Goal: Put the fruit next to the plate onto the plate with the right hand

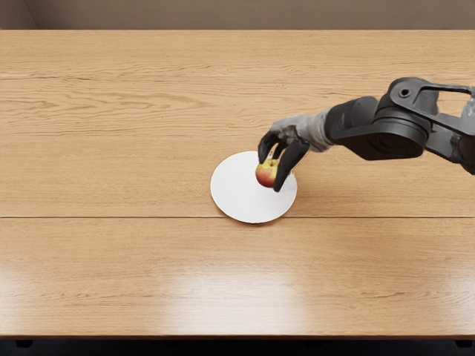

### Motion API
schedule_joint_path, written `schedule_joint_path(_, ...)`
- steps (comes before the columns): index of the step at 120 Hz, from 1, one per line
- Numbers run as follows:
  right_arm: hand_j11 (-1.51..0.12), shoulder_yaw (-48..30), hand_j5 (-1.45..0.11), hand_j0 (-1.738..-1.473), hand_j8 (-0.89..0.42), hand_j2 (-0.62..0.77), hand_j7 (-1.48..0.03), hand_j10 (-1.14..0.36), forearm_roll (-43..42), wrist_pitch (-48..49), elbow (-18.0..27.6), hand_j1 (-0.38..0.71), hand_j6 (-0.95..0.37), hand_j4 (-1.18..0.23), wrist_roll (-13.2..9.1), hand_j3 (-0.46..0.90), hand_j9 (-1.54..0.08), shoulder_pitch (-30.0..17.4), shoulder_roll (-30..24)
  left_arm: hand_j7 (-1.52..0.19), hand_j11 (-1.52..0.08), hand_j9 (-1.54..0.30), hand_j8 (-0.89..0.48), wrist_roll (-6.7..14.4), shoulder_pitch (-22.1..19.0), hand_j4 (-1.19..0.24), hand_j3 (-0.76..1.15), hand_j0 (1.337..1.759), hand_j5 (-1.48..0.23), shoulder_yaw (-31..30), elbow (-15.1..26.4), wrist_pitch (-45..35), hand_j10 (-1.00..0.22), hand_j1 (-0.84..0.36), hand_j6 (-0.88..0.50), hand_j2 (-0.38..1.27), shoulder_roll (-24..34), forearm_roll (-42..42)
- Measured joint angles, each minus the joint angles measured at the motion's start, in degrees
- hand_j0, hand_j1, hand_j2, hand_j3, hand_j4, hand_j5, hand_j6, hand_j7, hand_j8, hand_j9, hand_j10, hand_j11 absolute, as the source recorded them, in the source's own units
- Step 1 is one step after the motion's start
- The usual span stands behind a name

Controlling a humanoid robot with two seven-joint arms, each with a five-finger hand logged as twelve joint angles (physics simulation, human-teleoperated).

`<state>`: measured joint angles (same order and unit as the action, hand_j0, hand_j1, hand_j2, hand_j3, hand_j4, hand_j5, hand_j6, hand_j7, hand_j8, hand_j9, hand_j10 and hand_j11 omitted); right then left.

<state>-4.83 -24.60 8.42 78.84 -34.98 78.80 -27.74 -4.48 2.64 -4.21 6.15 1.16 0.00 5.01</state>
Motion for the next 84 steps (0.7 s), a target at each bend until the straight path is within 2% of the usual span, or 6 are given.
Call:
schedule_joint_path(16, -1.28, -0.4, -1.24, -1.658, -0.26, 0.57, -1.12, -0.77, 0.1, 0.2, -2.4, 0.41, -0.29, -0.81, 0.0, 0.00, -1.25, -0.2, 3.3, -0.30, -0.30, -0.30, -0.23, 0.0, 0.0, -0.23, 0.00, 1.658, -0.30, 0.0, 0.0, 0.0, -0.23, 0.07, -0.23, 0.05, 0.0, 0.0)
schedule_joint_path(21, -1.18, -0.5, -1.14, -1.658, -0.29, 0.52, -1.05, -0.78, -0.1, 0.0, -3.0, 0.40, -0.32, -0.77, 0.0, 0.00, -1.16, -0.2, 3.7, -0.30, -0.30, -0.30, -0.23, 0.0, 0.0, -0.23, 0.00, 1.658, -0.30, 0.0, 0.0, 0.0, -0.23, 0.07, -0.23, 0.05, 0.0, 0.0)
schedule_joint_path(40, -0.68, -0.6, -0.66, -1.658, -0.24, 0.22, -0.62, -0.46, -0.4, -0.7, -5.1, 0.12, -0.26, -0.46, 0.0, 0.00, -0.67, -0.6, 4.7, -0.30, -0.30, -0.30, -0.23, 0.0, 0.0, -0.23, 0.00, 1.658, -0.30, 0.0, 0.0, 0.0, -0.23, 0.07, -0.23, 0.05, 0.0, 0.0)
schedule_joint_path(60, -0.39, -1.3, -0.38, -1.658, -0.17, 0.08, -0.36, -0.27, -0.4, -0.7, -5.8, -0.06, -0.18, -0.27, 0.0, 0.00, -0.39, -0.6, 4.5, -0.30, -0.30, -0.30, -0.23, 0.0, 0.0, -0.23, 0.00, 1.658, -0.30, 0.0, 0.0, 0.0, -0.23, 0.07, -0.23, 0.05, 0.0, 0.0)
schedule_joint_path(68, -0.30, -4.7, -0.29, -1.658, -0.14, 0.06, -0.28, -0.21, 0.7, 1.3, -5.7, -0.12, -0.14, -0.21, 0.0, 0.00, -0.29, -1.6, 3.0, -0.30, -0.30, -0.30, -0.23, 0.0, 0.0, -0.23, 0.00, 1.658, -0.30, 0.0, 0.0, 0.0, -0.23, 0.07, -0.23, 0.05, 0.0, 0.0)
schedule_joint_path(84, -0.18, -17.7, -0.18, -1.658, -0.09, 0.03, -0.17, -0.13, 9.3, 11.4, -5.4, -0.21, -0.10, -0.13, 0.0, 0.00, -0.18, -8.1, -2.6, -0.30, -0.30, -0.30, -0.23, 0.0, 0.0, -0.23, 0.00, 1.658, -0.30, 0.0, 0.0, 0.0, -0.23, 0.07, -0.23, 0.05, 0.0, 0.0)
